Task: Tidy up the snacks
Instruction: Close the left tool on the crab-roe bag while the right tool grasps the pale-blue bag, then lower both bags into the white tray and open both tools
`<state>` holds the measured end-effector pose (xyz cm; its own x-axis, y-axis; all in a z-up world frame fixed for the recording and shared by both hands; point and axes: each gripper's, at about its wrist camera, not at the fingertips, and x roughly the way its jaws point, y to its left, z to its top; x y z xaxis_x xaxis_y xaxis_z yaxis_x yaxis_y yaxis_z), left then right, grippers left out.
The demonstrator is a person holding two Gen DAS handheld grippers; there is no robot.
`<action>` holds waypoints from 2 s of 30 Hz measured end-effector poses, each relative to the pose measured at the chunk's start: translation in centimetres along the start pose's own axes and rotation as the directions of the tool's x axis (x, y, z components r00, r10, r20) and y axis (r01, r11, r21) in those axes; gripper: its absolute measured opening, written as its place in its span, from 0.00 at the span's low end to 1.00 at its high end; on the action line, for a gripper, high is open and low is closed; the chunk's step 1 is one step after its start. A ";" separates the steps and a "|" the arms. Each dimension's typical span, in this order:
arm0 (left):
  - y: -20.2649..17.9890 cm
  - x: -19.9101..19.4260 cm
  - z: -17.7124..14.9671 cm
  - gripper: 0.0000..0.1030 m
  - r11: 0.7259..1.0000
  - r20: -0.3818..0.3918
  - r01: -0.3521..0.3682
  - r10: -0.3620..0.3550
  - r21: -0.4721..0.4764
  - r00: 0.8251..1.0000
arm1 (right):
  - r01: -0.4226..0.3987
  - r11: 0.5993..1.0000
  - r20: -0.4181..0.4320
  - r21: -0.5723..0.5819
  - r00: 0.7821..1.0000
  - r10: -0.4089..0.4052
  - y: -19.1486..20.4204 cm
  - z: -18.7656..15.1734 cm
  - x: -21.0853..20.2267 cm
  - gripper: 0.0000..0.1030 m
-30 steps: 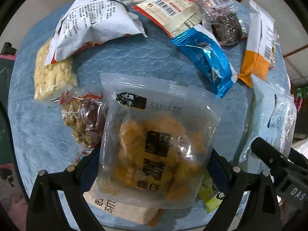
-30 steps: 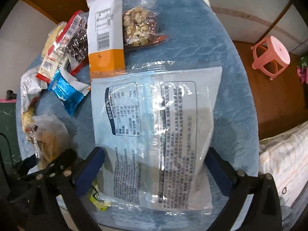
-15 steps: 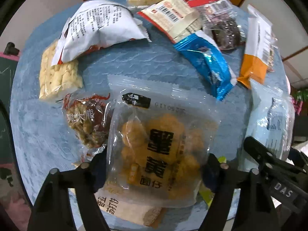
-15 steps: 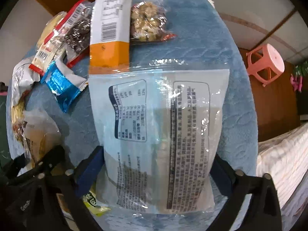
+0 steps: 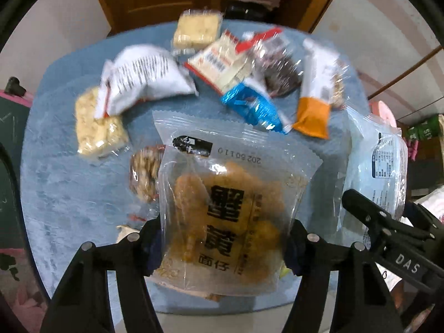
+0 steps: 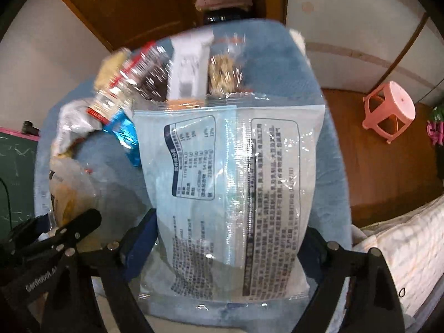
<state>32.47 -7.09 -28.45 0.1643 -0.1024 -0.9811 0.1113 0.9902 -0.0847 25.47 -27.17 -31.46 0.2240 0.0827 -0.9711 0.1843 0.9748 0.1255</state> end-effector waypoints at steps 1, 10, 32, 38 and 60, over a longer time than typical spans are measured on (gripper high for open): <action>0.0 -1.4 -0.2 0.64 1.000 0.021 0.001 -0.001 0.010 1.000 | -0.017 1.000 0.021 -0.005 1.000 0.018 -0.1 -0.2 -1.1 0.87; -1.0 -14.8 -4.6 0.64 0.995 0.196 0.023 -0.042 0.102 0.980 | -0.111 0.986 0.247 -0.126 0.959 0.140 1.6 -5.3 -13.6 0.86; 3.5 -15.7 -26.0 0.65 0.997 0.101 -0.040 0.046 -0.059 0.994 | -0.181 0.956 0.076 -0.231 0.976 0.203 1.8 -24.5 -15.4 0.69; 3.2 -14.1 -27.4 0.66 0.996 0.079 -0.049 0.055 -0.071 0.995 | -0.149 0.950 0.091 -0.275 0.979 0.180 2.2 -25.1 -15.6 0.67; 2.2 -13.5 -27.5 0.84 0.998 0.060 -0.014 0.018 -0.062 0.998 | -0.110 0.956 0.054 -0.274 0.990 0.130 2.9 -25.4 -14.6 0.95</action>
<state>3.52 -0.87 -20.22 0.2252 -0.0903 -0.9701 0.0484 0.9955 -0.0815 -1.58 -20.33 -22.13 0.2973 0.1969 -0.9343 -0.1103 0.9790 0.1713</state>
